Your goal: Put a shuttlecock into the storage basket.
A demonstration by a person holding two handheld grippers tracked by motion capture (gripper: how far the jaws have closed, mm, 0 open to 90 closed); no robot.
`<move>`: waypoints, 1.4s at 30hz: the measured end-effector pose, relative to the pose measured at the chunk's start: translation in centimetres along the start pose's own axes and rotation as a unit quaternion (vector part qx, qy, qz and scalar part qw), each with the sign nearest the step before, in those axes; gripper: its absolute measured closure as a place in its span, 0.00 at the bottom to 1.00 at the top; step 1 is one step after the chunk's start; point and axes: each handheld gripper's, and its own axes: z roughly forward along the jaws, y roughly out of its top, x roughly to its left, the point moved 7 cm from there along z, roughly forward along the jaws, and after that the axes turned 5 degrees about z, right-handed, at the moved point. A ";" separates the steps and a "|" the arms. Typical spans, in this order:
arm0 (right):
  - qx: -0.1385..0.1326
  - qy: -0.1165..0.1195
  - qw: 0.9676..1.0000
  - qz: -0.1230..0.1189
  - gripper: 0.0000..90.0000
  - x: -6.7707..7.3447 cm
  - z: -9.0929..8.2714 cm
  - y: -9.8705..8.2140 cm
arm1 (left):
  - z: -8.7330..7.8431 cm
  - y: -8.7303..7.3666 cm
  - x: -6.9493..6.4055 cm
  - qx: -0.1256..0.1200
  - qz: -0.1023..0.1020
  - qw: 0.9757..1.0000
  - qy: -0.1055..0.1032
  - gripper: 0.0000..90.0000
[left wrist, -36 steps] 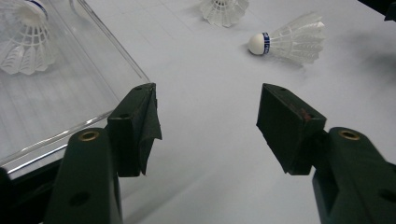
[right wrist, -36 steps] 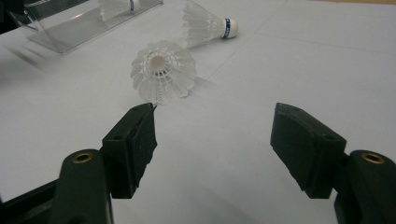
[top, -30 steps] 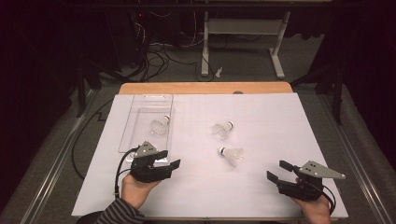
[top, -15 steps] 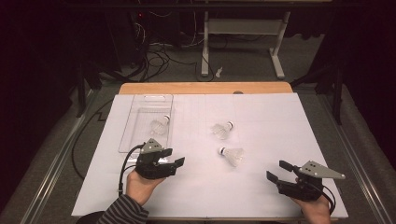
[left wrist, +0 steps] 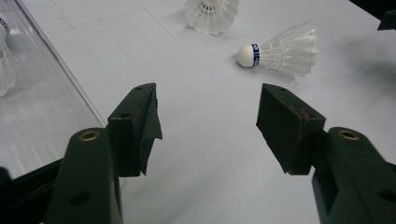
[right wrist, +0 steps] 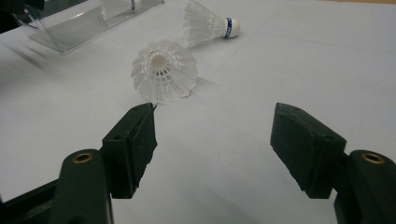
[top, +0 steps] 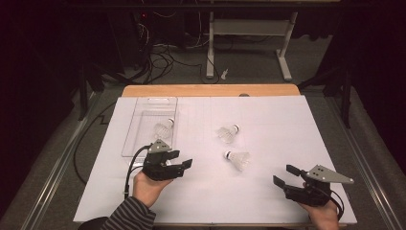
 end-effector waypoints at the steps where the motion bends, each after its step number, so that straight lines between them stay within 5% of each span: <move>1: 0.000 0.000 1.000 0.000 0.35 0.0 0.0 0.0 | 0.0 0.1 0.0 0.001 0.002 1.000 0.003 0.44; 42: -0.001 0.002 1.000 0.001 0.35 0.0 0.0 0.0 | 2.4 2.6 -1.7 0.012 0.014 1.000 -0.025 0.46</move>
